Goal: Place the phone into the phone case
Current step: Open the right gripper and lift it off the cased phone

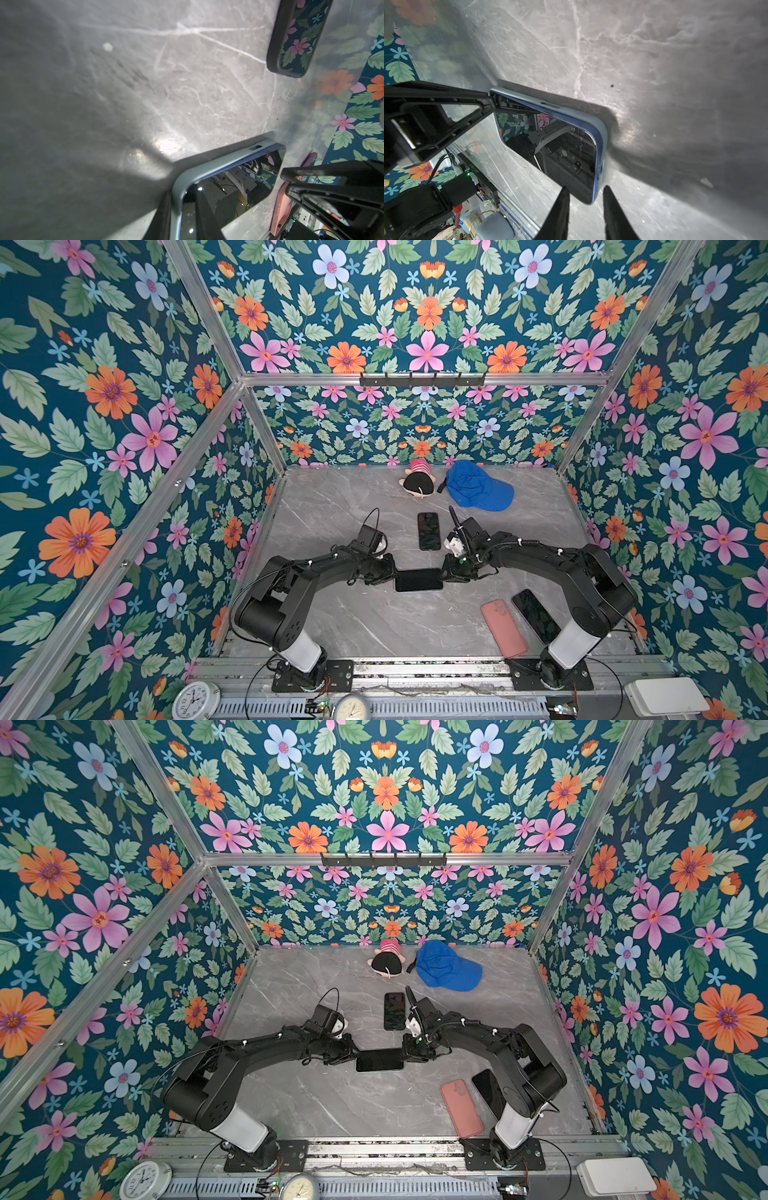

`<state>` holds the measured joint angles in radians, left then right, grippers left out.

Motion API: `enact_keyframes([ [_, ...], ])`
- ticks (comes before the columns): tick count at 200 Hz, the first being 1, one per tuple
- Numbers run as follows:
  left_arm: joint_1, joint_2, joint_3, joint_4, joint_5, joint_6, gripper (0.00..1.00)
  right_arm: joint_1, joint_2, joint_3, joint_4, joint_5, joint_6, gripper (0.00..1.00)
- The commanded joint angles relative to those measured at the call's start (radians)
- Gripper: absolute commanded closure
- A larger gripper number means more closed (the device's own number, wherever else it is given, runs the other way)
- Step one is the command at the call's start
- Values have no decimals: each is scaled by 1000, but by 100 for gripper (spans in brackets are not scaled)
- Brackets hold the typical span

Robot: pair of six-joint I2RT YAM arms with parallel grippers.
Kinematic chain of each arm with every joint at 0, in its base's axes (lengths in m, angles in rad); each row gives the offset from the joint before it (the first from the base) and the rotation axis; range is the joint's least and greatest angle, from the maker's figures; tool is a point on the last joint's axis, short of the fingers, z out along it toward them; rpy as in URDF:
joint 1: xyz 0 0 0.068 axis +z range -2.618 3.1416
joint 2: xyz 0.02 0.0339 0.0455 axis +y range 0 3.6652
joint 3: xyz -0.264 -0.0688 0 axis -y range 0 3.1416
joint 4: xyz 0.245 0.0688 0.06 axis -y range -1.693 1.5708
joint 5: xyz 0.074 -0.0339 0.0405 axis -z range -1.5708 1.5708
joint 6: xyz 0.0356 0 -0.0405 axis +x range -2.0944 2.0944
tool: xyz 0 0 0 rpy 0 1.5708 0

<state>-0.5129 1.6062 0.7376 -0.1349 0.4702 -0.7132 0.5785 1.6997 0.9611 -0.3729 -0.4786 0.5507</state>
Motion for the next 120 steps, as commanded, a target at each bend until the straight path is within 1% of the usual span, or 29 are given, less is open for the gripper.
enact_keyframes([
  [1,-1,12,2,-17,-18,17,81,2,10,9,-15,3,-2,71],
  [25,-2,0,-12,-7,-7,6,86,7,13,17,-18,3,0,71],
  [62,-6,-26,-43,11,5,-12,89,15,27,21,-7,0,7,71],
  [93,-15,-22,-56,26,10,-22,92,26,45,32,-4,-5,9,74],
  [120,-21,-30,-65,36,12,-32,92,32,45,34,-6,-5,14,76],
])
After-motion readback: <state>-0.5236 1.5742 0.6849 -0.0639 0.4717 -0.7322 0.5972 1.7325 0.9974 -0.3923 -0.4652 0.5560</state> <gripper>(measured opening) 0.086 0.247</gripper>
